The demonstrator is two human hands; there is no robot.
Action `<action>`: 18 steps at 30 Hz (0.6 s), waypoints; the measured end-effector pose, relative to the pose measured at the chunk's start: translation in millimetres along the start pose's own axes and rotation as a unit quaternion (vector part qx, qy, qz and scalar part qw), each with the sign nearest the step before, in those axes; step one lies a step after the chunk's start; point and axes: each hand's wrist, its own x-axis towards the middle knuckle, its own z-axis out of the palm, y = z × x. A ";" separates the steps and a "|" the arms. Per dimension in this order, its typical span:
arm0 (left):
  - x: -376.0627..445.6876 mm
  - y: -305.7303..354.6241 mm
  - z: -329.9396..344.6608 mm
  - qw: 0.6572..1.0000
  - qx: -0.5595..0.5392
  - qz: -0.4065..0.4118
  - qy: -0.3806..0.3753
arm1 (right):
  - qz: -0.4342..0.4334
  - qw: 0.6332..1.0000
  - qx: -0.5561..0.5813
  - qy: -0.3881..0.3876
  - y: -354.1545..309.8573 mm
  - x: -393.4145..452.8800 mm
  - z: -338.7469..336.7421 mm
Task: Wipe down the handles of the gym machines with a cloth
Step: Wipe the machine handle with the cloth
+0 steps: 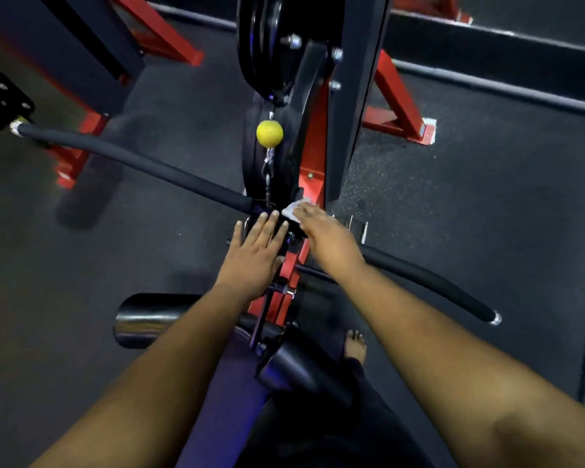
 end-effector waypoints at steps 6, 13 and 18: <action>7.5 -0.3 25.7 0.999 0.008 0.005 -0.032 | -0.066 0.985 -0.128 -0.099 33.8 -13.8 19.5; 7.2 -3.0 22.2 0.999 0.011 0.002 -0.034 | -0.069 0.977 -0.177 -0.092 108.6 -96.9 -14.4; 7.1 4.5 15.6 0.999 0.037 0.000 -0.038 | 0.132 0.984 -0.092 -0.075 127.2 -136.1 -33.8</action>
